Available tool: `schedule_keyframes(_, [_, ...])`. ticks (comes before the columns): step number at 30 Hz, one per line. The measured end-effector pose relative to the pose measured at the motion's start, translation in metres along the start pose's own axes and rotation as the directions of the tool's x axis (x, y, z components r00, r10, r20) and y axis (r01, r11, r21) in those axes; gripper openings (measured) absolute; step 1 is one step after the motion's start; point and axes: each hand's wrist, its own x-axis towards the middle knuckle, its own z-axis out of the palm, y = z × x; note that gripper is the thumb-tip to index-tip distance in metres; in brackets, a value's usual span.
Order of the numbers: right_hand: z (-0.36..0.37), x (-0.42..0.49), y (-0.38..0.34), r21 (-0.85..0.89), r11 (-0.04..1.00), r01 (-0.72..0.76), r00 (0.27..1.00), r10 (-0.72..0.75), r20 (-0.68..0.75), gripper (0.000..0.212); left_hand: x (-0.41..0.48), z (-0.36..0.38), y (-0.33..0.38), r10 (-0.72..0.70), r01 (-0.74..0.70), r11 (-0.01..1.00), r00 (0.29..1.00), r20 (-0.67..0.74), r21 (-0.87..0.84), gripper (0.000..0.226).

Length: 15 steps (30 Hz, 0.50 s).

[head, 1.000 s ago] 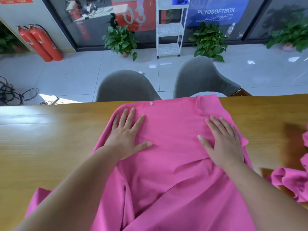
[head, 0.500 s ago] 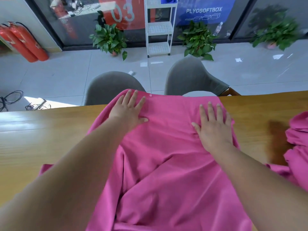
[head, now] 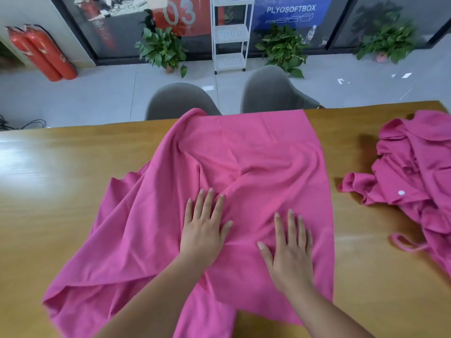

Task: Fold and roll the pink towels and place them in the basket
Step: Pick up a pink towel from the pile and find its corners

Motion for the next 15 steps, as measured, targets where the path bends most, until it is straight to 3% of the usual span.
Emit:
schedule_keyframes(4, [0.008,-0.045,0.049,-0.098,0.995,0.033,0.995,-0.023,0.1,0.095,-0.05,0.009,-0.025,-0.033,0.034,0.999,0.999,0.039,-0.036,0.082])
schedule_keyframes(9, [-0.01,-0.038,0.103,-0.172,0.977,0.129,0.976,-0.095,0.194,0.101,-0.095,0.013,-0.058,0.111,-0.117,0.99,0.99,0.082,0.079,0.103])
schedule_keyframes(13, [-0.024,-0.045,0.081,-0.171,0.984,0.038,0.991,-0.015,0.129,0.094,-0.119,-0.001,-0.018,0.115,-0.116,0.981,0.993,0.021,0.153,0.101])
schedule_keyframes(15, [-0.021,-0.067,0.058,-0.137,0.98,0.142,0.981,-0.121,0.15,0.092,-0.145,0.006,0.009,0.141,-0.141,0.978,0.99,0.009,0.153,0.094])
